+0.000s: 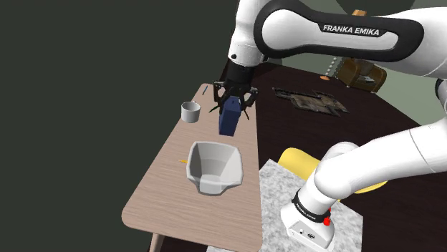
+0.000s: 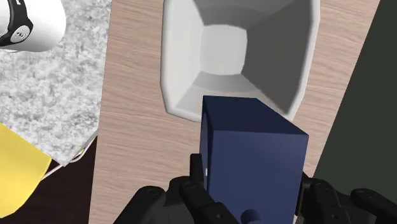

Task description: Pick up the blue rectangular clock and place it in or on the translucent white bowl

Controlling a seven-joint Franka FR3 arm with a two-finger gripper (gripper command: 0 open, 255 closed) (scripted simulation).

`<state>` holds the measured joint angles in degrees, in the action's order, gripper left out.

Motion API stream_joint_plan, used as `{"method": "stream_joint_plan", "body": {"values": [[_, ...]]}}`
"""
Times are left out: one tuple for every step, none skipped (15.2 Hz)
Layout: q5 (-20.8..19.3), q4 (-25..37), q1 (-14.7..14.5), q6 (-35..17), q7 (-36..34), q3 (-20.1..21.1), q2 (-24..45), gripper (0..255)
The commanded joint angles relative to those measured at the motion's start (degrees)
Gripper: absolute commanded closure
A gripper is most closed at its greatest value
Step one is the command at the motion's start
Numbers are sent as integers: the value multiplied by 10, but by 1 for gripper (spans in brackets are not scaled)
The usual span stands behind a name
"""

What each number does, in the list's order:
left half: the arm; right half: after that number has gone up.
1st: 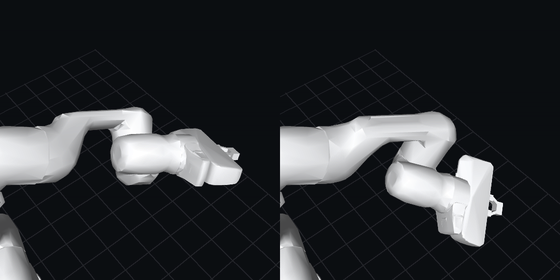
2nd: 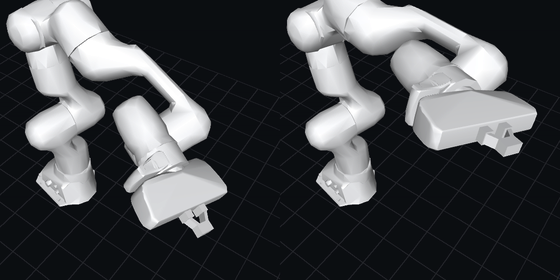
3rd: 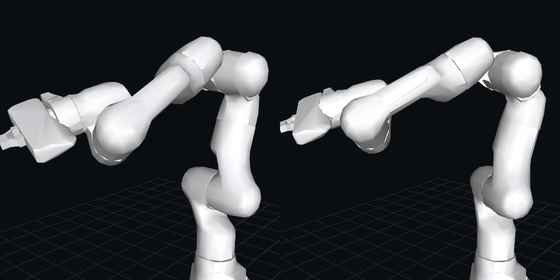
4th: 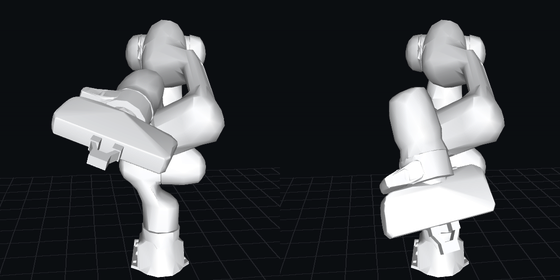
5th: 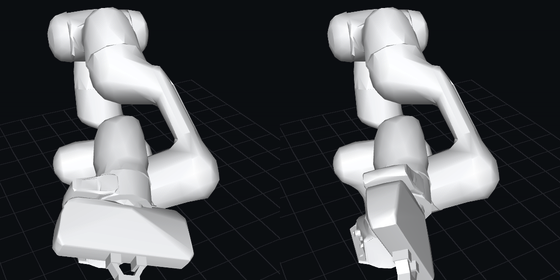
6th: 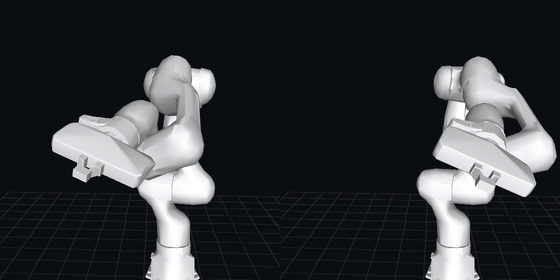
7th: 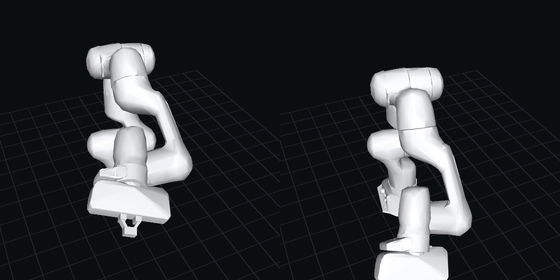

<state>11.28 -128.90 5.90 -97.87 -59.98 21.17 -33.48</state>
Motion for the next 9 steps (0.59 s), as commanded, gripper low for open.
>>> {"method": "stream_joint_plan", "body": {"values": [[13, 4, -11, 7, -28, 21, -7, 255], [19, 7, -16, 10, -42, 31, -9, 255], [24, 11, -20, 13, -55, 42, -10, 255], [30, 15, -25, 16, -69, 52, -10, 255], [35, 20, -29, 18, -83, 63, -10, 255], [39, 24, -32, 20, -93, 71, -10, 255], [40, 16, -32, 12, -92, 73, -11, 255], [42, 8, -33, 5, -92, 74, -11, 255], [43, 0, -34, -2, -91, 75, -12, 255]]}}
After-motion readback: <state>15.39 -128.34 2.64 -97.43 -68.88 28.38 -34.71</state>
